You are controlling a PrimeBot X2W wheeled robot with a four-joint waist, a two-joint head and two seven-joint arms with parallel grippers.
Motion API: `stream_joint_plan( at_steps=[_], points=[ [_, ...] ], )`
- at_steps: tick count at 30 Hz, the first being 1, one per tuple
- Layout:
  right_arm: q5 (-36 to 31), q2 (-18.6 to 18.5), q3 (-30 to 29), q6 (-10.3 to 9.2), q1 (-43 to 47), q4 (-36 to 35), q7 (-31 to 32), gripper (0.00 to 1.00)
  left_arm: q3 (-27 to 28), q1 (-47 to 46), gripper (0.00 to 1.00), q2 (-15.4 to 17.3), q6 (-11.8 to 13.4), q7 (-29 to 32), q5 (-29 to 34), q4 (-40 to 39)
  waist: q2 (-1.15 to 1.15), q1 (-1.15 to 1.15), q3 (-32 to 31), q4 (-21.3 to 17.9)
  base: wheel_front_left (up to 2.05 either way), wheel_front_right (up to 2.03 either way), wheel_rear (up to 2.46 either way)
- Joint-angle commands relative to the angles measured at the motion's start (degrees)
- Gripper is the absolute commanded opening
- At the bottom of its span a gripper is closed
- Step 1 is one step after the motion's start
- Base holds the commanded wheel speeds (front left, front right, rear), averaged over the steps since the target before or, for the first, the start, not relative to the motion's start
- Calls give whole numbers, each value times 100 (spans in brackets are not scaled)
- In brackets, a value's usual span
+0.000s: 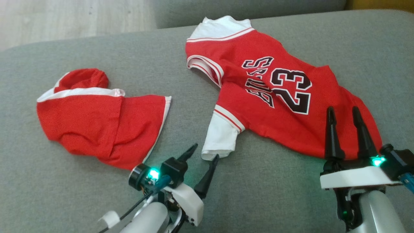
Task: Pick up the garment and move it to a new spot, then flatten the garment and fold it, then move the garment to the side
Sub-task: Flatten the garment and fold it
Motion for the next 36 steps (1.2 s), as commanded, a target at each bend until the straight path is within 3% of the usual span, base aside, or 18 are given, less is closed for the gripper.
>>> stream_joint_plan(
  at_steps=[1, 8, 23, 24, 25, 26, 27, 36],
  points=[
    [-18, -33, 131, -4, -170, -198, -62, 100, 115, -150, 100, -12, 0, 102, -13, -74, 0, 0, 77, -69, 0, 0, 0],
    [27, -33, 115, -4, -262, -207, -62, 100, 133, -298, 100, -79, 212, 420, -48, 338, 0, 0, 251, -233, 0, 0, 0],
    [88, -33, 141, -4, -347, -145, -62, 100, 238, -415, 100, -310, 36, 189, -593, 388, 0, 0, 327, -406, 0, 0, 0],
    [89, -33, 148, -4, -352, -140, -62, 100, 243, -416, 82, -321, 24, 175, -637, 389, 0, 0, 329, -417, 0, 0, 0],
    [91, -33, 156, -4, -356, -136, -62, 100, 249, -417, 40, -329, 15, 161, -679, 390, 0, 0, 329, -430, 0, 0, 0],
    [92, -33, 158, -4, -360, -133, -62, 100, 250, -420, 6, -336, 14, 148, -707, 396, 0, 0, 328, -444, 0, 0, 0],
    [94, -33, 157, -4, -365, -133, -62, 100, 246, -427, 0, -340, 17, 135, -719, 404, 0, 0, 326, -455, 0, 0, 0],
    [135, -33, 132, -4, -345, -106, -62, 100, 199, -617, 0, -124, 248, -90, -428, 506, 0, 0, 180, -447, 0, 0, 0]
  ],
)
